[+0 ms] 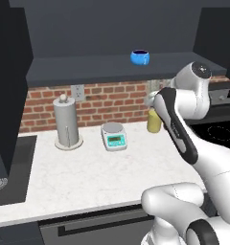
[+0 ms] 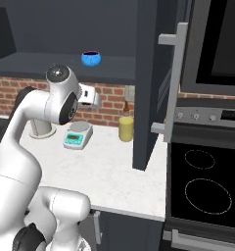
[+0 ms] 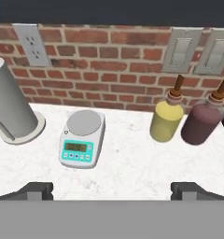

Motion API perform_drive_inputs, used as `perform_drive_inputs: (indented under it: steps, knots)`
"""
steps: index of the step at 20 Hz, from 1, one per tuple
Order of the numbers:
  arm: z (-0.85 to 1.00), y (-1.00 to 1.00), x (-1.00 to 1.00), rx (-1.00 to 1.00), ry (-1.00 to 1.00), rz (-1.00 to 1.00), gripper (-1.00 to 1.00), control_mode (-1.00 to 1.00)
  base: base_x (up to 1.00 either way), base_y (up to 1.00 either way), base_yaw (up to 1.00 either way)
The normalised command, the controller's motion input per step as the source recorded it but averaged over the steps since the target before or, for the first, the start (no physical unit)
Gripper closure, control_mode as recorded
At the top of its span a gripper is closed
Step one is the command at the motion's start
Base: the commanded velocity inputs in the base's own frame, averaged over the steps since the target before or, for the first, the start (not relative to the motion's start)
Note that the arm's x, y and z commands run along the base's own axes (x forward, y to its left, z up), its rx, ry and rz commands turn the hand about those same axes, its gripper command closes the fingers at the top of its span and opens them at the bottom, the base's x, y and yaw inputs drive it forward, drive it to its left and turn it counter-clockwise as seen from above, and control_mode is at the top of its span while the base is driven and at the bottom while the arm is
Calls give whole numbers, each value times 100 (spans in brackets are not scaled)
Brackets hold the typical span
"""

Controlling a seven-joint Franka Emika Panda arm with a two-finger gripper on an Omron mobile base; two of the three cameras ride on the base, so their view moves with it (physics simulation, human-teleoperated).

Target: Gather all objects into one cabinet and sort the glasses and bowls to opposite sides.

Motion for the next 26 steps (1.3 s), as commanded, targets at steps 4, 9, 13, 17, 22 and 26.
perform_drive_inputs:
  steps: [4, 9, 13, 17, 22, 26]
  knots:
    - [37, 0, 15, 0, 0, 2, -100, -100, 0, 0, 0]
    - [66, 0, 2, 1, 0, 2, -100, -100, 0, 0, 0]
    - [57, 0, 6, 0, 0, 0, -100, -100, 0, 0, 0]
    - [15, 0, 1, 0, -12, 0, -100, -100, 0, 0, 0]
    - [0, 0, 12, 0, -37, 0, -100, -100, 0, 0, 0]
    - [1, 0, 25, 0, -22, 0, -100, -100, 0, 0, 0]
